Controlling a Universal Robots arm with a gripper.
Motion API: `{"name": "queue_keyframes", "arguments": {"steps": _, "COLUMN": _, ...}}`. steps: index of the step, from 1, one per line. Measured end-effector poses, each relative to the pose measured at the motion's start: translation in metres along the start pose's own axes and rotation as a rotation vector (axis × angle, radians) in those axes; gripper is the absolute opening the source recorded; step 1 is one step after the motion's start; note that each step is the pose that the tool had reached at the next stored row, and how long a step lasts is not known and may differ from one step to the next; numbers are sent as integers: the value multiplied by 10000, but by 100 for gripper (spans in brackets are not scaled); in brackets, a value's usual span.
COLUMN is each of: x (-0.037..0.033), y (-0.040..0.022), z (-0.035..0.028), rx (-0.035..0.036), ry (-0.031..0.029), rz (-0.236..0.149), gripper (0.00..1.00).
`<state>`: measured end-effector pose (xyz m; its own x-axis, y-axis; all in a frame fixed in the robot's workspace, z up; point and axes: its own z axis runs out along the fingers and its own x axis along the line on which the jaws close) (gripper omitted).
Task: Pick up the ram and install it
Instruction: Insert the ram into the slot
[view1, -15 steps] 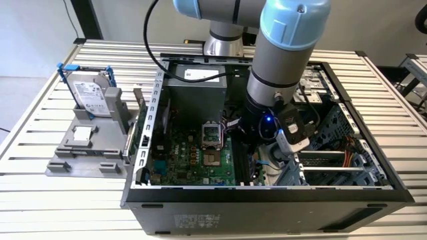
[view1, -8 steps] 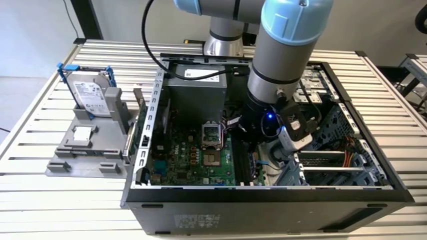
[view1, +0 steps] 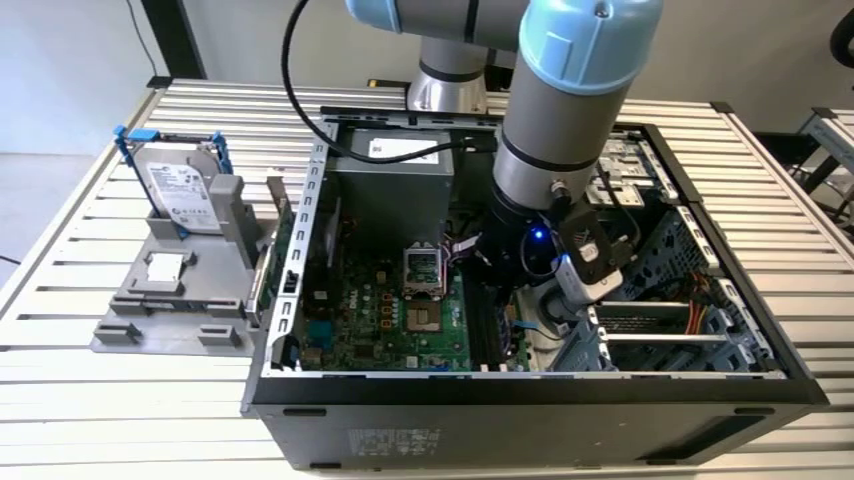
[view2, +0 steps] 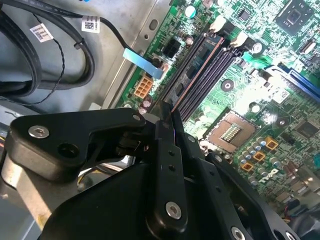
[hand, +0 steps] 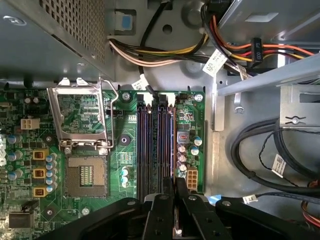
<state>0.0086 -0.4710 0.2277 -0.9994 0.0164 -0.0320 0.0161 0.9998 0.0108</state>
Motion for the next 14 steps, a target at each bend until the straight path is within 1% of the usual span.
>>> {"name": "queue_keyframes", "arguments": {"steps": 6, "x": 1, "y": -1, "z": 35, "rx": 2, "ry": 4, "rz": 10, "gripper": 0}}
{"name": "queue_keyframes", "arguments": {"steps": 14, "x": 2, "y": -1, "z": 55, "rx": 5, "ry": 50, "rz": 117, "gripper": 0}}
